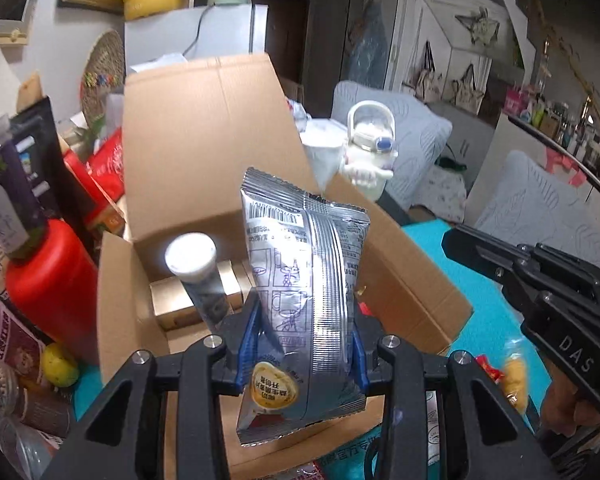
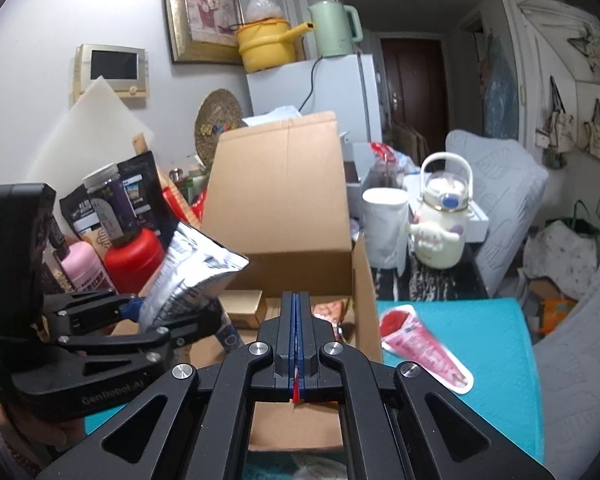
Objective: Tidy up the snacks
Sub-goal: 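Lower the silver foil bag into the box and open the left tool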
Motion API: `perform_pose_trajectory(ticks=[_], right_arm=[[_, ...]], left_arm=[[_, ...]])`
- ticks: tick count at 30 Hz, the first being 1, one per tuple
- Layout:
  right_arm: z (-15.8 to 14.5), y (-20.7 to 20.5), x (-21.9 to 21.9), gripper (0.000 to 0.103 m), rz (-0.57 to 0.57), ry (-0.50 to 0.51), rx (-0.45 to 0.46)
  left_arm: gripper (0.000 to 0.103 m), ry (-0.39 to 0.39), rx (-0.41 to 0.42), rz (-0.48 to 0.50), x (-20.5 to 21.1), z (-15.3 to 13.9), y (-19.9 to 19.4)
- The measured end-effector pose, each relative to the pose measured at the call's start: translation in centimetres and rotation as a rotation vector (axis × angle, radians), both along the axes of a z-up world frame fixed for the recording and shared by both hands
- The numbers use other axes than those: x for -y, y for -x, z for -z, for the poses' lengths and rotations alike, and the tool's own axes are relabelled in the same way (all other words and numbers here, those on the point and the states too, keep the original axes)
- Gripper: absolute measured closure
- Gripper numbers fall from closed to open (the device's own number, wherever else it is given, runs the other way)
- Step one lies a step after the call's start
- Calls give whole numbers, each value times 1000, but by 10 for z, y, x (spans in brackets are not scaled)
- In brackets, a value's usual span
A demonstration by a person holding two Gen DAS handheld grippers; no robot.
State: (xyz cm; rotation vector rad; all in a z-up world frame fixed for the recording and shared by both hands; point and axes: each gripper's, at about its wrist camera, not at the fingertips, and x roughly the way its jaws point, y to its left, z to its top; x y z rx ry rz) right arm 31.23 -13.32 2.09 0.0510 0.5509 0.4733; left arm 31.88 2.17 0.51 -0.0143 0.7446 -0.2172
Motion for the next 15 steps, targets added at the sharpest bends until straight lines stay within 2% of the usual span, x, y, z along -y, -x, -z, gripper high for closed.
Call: perform_pose_trajectory(ticks=[15], right_arm=[[13,-6,1,101,12,35,-53]], left_arm=[[65,-75,-116,-3,16,28,-17]])
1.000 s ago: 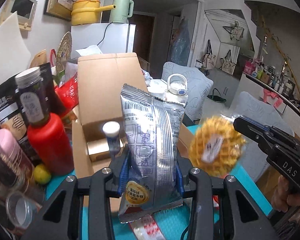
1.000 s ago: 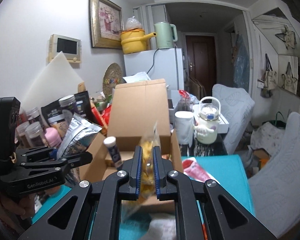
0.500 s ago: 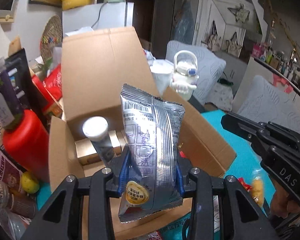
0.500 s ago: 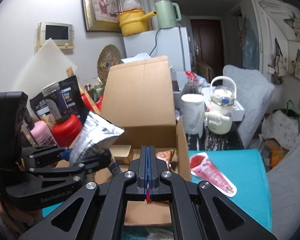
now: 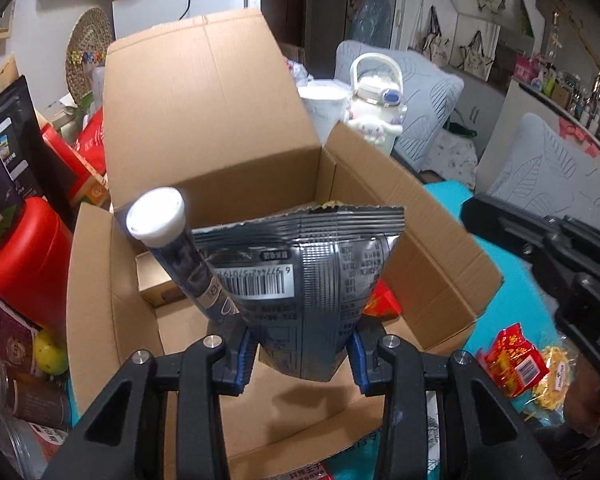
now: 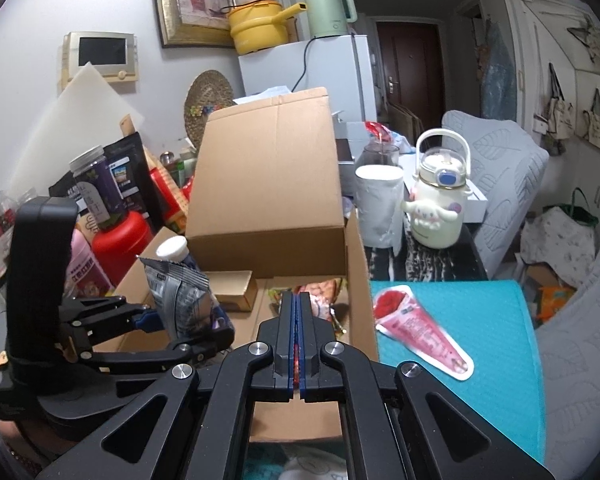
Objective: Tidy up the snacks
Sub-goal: 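Lower the silver foil bag into the box and open the left tool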
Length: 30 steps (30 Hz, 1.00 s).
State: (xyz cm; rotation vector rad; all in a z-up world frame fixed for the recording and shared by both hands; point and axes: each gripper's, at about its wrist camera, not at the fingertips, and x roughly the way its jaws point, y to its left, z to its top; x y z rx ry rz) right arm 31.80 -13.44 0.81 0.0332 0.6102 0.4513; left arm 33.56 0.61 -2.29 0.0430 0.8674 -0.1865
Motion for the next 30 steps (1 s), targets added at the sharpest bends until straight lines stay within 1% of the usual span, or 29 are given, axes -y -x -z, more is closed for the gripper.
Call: perform_pose_trajectory(ticks=[7,9,10,11,12,13,14,15,16,22,26,27,28,29,30], right_arm=[[10,-5,-6,101,-9,26,-40],[12,-6,-8,101,-10,38,-51],[13,-7,-9,100,-10,43,-55],[14,-7,-9,97,-8,48,-58],[15,-8,-9,93,-4,50,-61],[15,-8,-8,90,0,50,-64],[15,-7,-7,83,7,48,-65],[15,-6,-5,79,14,45,-65],[14,-6,-4,77,17,44,-65],[5,2,-3,77,26,57,-50],[-6,11,-2,77,31,65,-27],[-9,14,-2,75,33,65,-21],[-11,16,-1,70,34,62,-14],[-15,20,0,66,33,56,-6],[-19,24,1,66,32,51,1]], left_arm=[[63,-38,-87,-26,2,18,-10],[61,-53,-103,-30,4,22,-11],[57,-63,-107,-32,5,24,-11],[47,-74,-113,-31,6,26,-11],[41,-77,-117,-26,7,27,-11],[31,-77,-114,-26,8,27,-10],[27,-79,-109,-28,8,27,-10],[27,-85,-102,-30,9,26,-9],[27,-92,-96,-31,10,24,-7],[27,-90,-84,-39,10,15,-2],[27,-81,-54,-38,10,3,9],[27,-80,-44,-36,10,0,12],[27,-81,-31,-34,10,-5,16],[27,-82,-21,-34,10,-8,19],[27,-82,-9,-34,9,-13,22]])
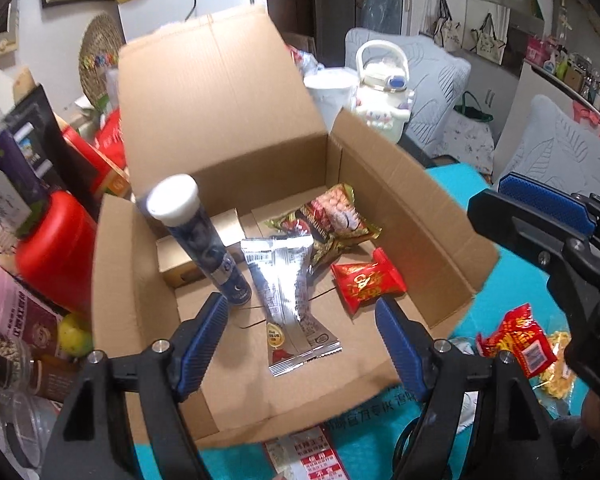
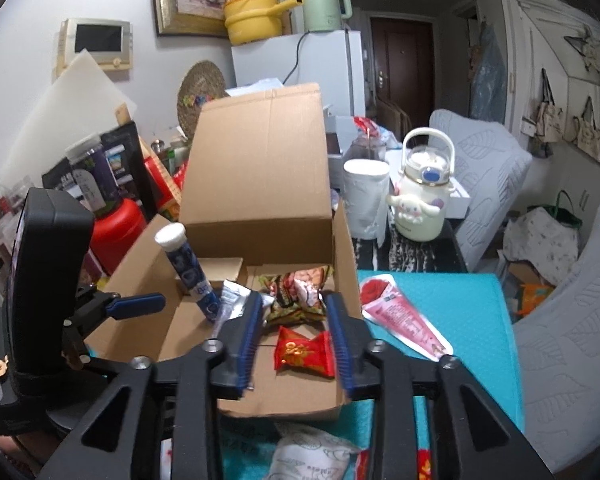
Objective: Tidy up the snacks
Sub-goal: 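Lower the silver foil bag into the box and open the left tool, then withdraw both tools from the box and move over the red-and-white packet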
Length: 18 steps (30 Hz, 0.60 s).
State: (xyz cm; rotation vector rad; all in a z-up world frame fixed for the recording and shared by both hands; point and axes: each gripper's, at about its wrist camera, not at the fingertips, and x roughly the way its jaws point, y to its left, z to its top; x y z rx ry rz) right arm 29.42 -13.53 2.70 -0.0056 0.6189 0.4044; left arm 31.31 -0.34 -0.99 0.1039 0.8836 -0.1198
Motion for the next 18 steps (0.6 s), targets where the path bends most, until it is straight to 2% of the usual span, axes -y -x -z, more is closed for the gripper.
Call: perform_pose_trajectory(ticks=[7,16,18], right_arm=[[-25,30,4,66,7,-4,58],[-54,81,13,43,9,-23,143],[-60,93,15,34,14,-24,160]], left_arm=[[27,14,89,0,-1,-37,30],[27,39,191,-4,-4,-80,80],[27,41,215,-8,-5,-87,92]])
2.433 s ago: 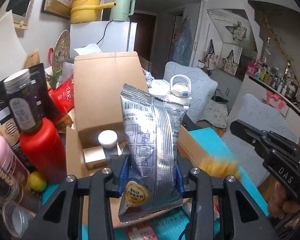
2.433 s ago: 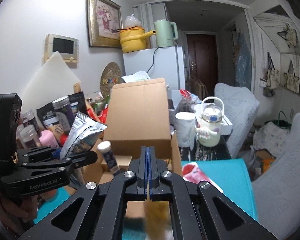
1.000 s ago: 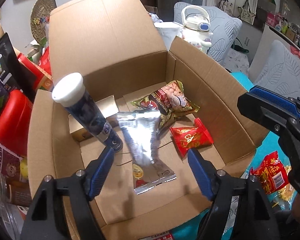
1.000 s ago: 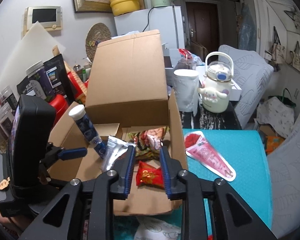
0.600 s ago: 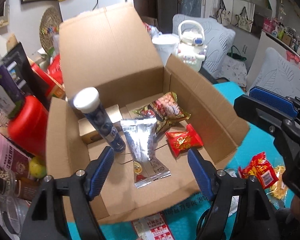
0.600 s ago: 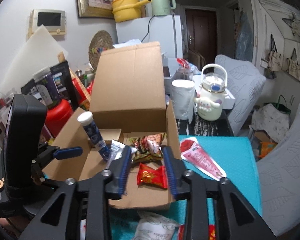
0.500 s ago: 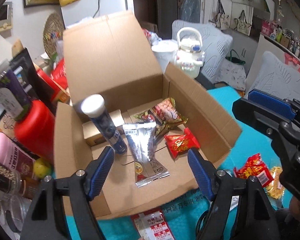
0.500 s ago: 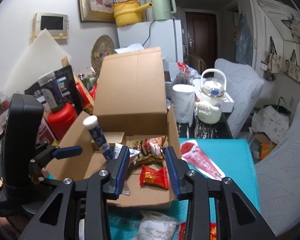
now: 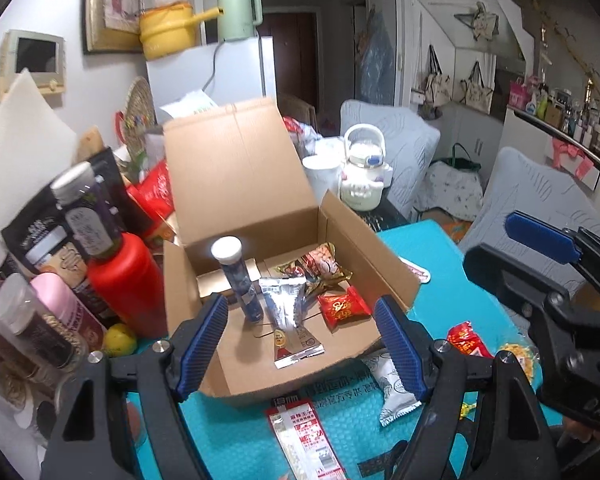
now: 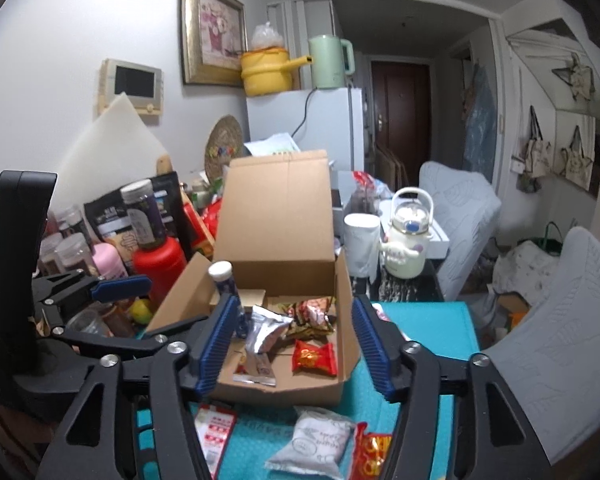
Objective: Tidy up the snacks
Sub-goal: 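Withdraw both tools from the box and move over the red-and-white packet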
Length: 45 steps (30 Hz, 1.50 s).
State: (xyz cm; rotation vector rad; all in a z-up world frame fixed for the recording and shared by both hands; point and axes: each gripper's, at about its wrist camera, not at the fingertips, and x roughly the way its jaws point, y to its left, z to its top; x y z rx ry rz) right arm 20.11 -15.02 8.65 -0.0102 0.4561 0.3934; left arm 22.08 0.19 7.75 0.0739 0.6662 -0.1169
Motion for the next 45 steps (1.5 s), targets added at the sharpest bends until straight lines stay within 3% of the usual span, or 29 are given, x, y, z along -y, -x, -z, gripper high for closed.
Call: perform_pose_trajectory(ticks=[6,12,18,29,45], right_arm=[[-14,41,5,20,16,5,53],[-17,76,7,16,33,16,71],[-11,106,9,13,53,4,66],[28,133,5,12,44,-17,-19],[103,136,6,12,70,-36,-174]], left_arm=[[27,37,46,26,-5,-14,33],[27,115,65,69,-15,-19,64],[27,113,65,54,-21,-14,91],[27,100,39,41,-25,15,120],[27,117,-103,47,-24,78,134]])
